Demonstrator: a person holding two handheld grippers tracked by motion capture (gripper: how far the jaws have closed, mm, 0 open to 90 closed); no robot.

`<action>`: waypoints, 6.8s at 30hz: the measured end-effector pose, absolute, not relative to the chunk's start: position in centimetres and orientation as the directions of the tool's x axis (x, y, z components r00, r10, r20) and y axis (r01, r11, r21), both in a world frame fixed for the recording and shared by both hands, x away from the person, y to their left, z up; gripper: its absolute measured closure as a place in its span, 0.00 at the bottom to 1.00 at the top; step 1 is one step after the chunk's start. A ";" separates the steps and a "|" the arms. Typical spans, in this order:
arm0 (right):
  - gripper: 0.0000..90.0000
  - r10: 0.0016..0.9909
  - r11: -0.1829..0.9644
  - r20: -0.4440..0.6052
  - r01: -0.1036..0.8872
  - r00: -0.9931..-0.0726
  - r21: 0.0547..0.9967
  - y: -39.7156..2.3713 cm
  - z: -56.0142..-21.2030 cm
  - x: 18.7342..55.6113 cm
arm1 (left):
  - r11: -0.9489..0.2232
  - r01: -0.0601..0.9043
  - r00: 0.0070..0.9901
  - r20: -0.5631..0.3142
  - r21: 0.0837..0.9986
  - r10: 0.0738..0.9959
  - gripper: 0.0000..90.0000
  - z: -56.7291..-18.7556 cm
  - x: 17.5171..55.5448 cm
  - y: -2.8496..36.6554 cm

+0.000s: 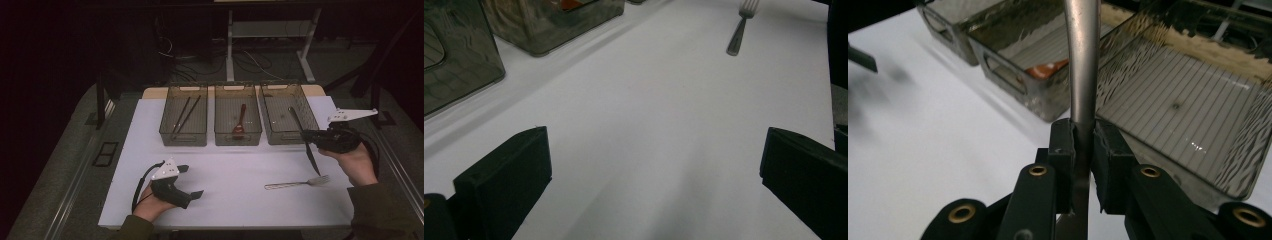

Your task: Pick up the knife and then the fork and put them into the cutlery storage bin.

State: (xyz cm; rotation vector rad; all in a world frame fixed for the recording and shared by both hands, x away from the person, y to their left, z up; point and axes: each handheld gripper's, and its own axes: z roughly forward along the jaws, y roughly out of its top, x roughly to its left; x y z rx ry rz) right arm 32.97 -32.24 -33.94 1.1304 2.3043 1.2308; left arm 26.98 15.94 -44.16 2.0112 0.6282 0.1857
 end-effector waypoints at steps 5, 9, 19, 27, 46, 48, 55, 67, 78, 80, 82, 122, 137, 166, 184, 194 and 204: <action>0.87 0.760 0.302 0.102 0.488 -0.642 0.819 -32.2 -33.3 33.7 | -0.380 0.356 0.853 -0.130 0.853 0.506 0.00 -44.1 27.0 16.0; 0.87 0.768 0.288 0.100 0.481 -0.633 0.828 -32.2 -32.8 34.3 | -0.383 0.351 0.854 -0.125 0.854 0.505 0.00 -44.1 27.0 16.0; 0.87 0.789 0.263 0.087 0.463 -0.608 0.847 -32.1 -31.2 36.6 | -0.381 0.352 0.854 -0.127 0.855 0.504 0.00 -44.1 27.0 16.0; 0.87 0.812 0.233 0.079 0.444 -0.578 0.865 -32.4 -29.5 39.2 | -0.376 0.353 0.854 -0.131 0.857 0.503 0.00 -44.1 27.0 16.0; 0.87 0.871 0.203 0.064 0.475 -0.488 0.856 -32.7 -30.5 46.0 | -0.378 0.352 0.857 -0.132 0.856 0.498 0.00 -44.0 26.9 16.0; 0.87 0.872 0.205 0.065 0.482 -0.485 0.852 -32.7 -31.2 46.4 | -0.378 0.352 0.857 -0.133 0.856 0.497 0.00 -44.0 26.9 16.0; 0.87 0.880 0.211 0.069 0.517 -0.469 0.829 -32.8 -33.0 47.3 | -0.376 0.352 0.857 -0.134 0.857 0.497 0.00 -44.1 26.9 16.0; 0.87 0.887 0.228 0.074 0.572 -0.456 0.788 -33.1 -35.7 47.8 | -0.381 0.354 0.856 -0.132 0.854 0.500 0.00 -44.1 26.8 16.0; 0.87 0.887 0.274 0.062 0.628 -0.459 0.728 -33.0 -37.1 48.2 | -0.380 0.354 0.856 -0.132 0.855 0.500 0.00 -44.1 26.7 16.0; 0.87 0.888 0.278 0.056 0.631 -0.455 0.724 -32.8 -37.2 48.3 | -0.380 0.354 0.856 -0.132 0.855 0.499 0.00 -44.1 26.7 16.0; 0.87 0.887 0.287 0.051 0.635 -0.459 0.718 -32.6 -37.4 48.5 | -0.380 0.354 0.856 -0.133 0.854 0.499 0.00 -44.1 26.7 16.0; 0.57 0.811 0.255 0.151 0.573 -0.566 0.779 -32.1 -34.6 41.6 | -0.377 0.355 0.856 -0.134 0.855 0.500 0.00 -44.1 26.6 15.9; 0.81 0.764 0.324 0.129 0.549 -0.632 0.771 -32.0 -36.8 35.8 | -0.377 0.357 0.853 -0.135 0.855 0.503 0.00 -44.1 26.5 15.9; 0.99 0.730 0.533 0.087 0.644 -0.678 0.548 -33.6 -41.8 31.7 | -0.384 0.355 0.854 -0.129 0.852 0.504 0.00 -44.1 26.5 15.9; 0.99 0.701 0.638 0.048 0.656 -0.712 0.404 -33.7 -42.8 30.6 | -0.391 0.355 0.857 -0.129 0.849 0.498 0.00 -44.2 26.5 15.8; 0.99 0.641 0.692 0.095 0.628 -0.761 0.356 -33.9 -42.5 28.6 | -0.398 0.353 0.860 -0.125 0.847 0.495 0.00 -44.2 26.5 15.7; 0.85 0.489 0.807 0.031 0.465 -0.872 0.364 -31.5 -41.3 28.1 | -0.395 0.355 0.857 -0.127 0.847 0.499 0.00 -44.2 26.5 15.8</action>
